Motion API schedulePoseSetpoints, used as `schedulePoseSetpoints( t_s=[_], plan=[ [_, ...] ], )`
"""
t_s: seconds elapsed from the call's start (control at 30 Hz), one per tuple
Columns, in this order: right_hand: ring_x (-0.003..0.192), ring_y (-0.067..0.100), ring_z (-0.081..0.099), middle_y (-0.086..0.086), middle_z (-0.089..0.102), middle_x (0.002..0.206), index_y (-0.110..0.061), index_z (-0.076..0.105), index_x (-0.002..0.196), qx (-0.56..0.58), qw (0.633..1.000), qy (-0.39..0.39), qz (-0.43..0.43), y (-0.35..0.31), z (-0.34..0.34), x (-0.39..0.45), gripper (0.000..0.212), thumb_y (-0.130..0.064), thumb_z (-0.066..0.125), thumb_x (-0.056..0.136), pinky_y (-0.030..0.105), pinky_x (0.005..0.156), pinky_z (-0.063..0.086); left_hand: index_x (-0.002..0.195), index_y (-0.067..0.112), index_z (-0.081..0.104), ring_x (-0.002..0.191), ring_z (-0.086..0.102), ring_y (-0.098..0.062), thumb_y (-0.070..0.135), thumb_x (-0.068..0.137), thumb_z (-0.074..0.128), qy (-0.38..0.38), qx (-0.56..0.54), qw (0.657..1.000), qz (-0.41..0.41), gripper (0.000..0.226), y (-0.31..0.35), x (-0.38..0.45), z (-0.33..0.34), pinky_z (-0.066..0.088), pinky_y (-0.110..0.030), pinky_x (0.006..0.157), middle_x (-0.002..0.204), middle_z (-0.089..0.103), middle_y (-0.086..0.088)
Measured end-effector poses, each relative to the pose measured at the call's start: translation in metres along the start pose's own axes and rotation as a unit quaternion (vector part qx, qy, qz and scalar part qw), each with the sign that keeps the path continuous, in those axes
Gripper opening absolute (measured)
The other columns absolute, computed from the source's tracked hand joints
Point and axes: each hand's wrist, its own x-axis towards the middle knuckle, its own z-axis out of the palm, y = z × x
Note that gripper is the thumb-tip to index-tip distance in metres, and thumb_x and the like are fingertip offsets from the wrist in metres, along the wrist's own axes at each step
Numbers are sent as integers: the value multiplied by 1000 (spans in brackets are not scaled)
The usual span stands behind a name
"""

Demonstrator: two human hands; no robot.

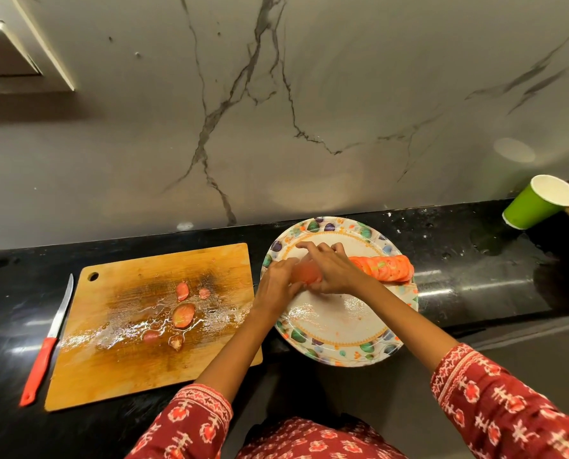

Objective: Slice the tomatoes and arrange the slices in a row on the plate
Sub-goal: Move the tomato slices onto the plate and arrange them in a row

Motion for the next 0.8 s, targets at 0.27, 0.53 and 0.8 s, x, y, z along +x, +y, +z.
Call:
schedulePoseSetpoints(
  t_s=[0.27, 0.53, 0.8],
  plan=[
    [122, 18, 41, -1, 58, 124, -19, 22, 142, 21, 1000, 21, 7, 4, 0, 0, 76, -33, 66, 82, 35, 97, 22, 132, 8, 45, 118, 47, -24, 26, 80, 69, 11, 0, 1000, -7, 60, 0, -1, -3, 39, -33, 94, 125, 55, -13],
    [121, 18, 41, -1, 56, 124, -19, 22, 142, 22, 999, 30, 5, 8, -3, -5, 81, -37, 69, 79, 34, 97, 21, 129, 8, 48, 118, 49, -25, 21, 78, 71, 30, -24, 999, -10, 57, 0, -3, 2, 42, -34, 96, 125, 55, -12],
    [120, 18, 44, -2, 59, 122, -21, 25, 141, 63, 996, 60, 30, 6, -3, -7, 76, -35, 69, 81, 32, 95, 22, 127, 9, 51, 115, 50, -27, 9, 75, 73, 36, -56, 998, 18, 57, -5, -7, -7, 44, -37, 95, 125, 54, -13]
  ],
)
